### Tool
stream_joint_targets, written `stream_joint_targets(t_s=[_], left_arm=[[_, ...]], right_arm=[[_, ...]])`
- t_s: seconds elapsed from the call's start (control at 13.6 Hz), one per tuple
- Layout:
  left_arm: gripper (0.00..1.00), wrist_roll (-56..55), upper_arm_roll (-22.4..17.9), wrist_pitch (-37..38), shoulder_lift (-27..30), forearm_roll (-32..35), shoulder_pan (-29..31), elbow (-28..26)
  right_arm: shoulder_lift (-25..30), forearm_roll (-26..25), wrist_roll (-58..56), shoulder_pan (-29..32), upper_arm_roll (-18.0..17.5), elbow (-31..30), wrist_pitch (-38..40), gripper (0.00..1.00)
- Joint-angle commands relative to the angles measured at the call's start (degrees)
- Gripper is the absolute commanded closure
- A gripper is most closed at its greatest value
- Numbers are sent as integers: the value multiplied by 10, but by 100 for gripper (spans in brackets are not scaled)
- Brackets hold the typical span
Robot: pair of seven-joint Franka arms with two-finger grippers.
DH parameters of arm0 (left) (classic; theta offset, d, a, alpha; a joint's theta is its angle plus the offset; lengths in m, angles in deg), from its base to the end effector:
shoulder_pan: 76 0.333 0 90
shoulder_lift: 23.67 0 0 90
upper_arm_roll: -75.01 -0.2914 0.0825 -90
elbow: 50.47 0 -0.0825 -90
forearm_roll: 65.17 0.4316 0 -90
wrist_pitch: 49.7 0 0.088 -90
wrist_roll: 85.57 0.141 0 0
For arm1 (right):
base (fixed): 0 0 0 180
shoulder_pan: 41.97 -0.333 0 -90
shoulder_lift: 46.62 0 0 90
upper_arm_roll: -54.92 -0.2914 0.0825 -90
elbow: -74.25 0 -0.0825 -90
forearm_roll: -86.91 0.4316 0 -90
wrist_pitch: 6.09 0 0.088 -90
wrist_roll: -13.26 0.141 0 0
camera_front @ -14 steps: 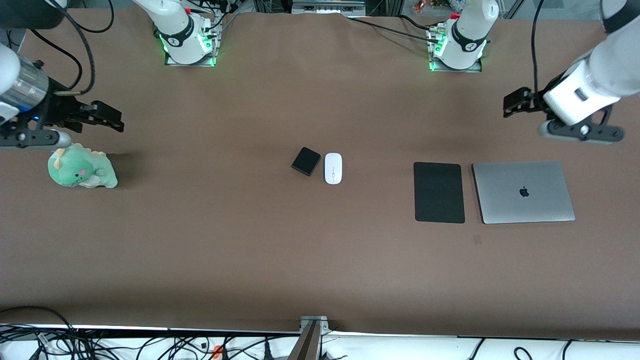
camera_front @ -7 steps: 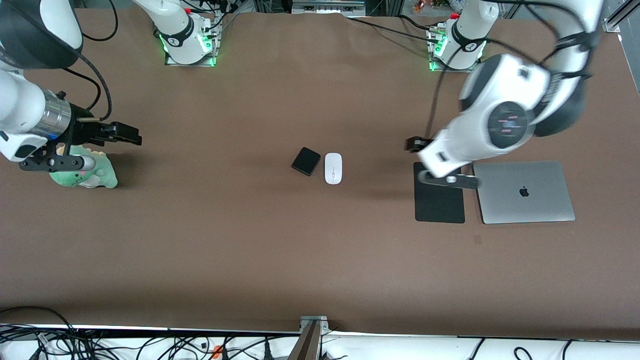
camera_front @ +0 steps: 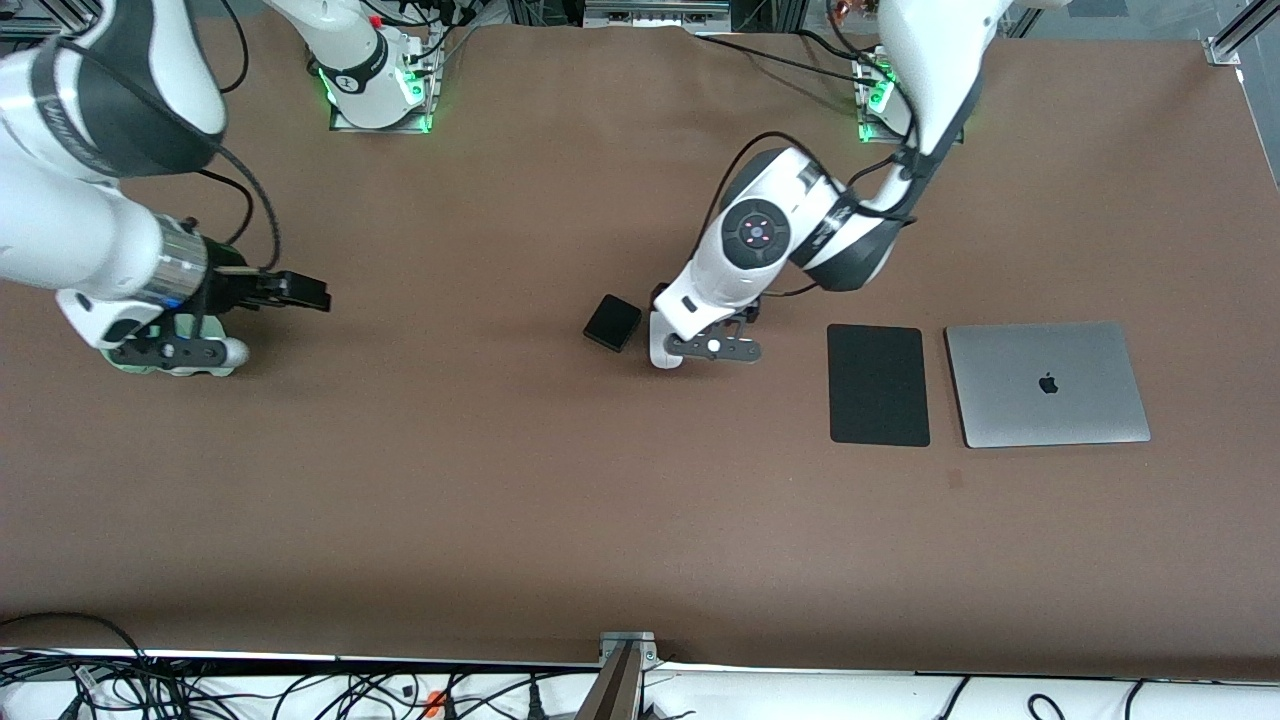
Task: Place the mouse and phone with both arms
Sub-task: 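Grasp the white mouse with the left gripper while the right gripper approaches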
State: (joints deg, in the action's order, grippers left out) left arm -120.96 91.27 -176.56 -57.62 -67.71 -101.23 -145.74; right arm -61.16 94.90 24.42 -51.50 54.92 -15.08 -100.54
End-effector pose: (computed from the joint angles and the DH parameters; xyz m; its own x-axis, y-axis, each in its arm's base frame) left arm 0.5316 -0.4603 0.1906 0.9903 -0.0438 -0.1322 -0.0251 -0.9898 0.1399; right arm 0.6437 0.1269 0.4187 0.9815 -0.0403 -0.1874 -0.0600 -0.9931 -0.1006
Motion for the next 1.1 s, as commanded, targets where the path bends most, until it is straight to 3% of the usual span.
stream_joint_targets(t_s=[0.0,0.22,0.37,0.73,0.95,1.03], left_arm=[[0,-48,-9,-69,-48,51,-25,7],[0,-115,-10,-133,-93,101,-50,8],[0,-119,-12,-134,-96,127,-54,7],[0,-119,-18,-131,-99,130,-54,6],[0,-118,-25,-131,-107,131,-57,6],[30,-118,-25,-130,-106,144,-56,6]], right_arm=[[-27,5,20,-27,1,-1,-33,0],[-54,5,86,-51,1,-1,-64,0],[-69,5,110,-56,1,-1,-68,0],[-81,5,98,-59,1,0,-75,0],[-93,5,174,-87,2,0,-95,1],[-99,4,222,-101,2,0,-107,1]])
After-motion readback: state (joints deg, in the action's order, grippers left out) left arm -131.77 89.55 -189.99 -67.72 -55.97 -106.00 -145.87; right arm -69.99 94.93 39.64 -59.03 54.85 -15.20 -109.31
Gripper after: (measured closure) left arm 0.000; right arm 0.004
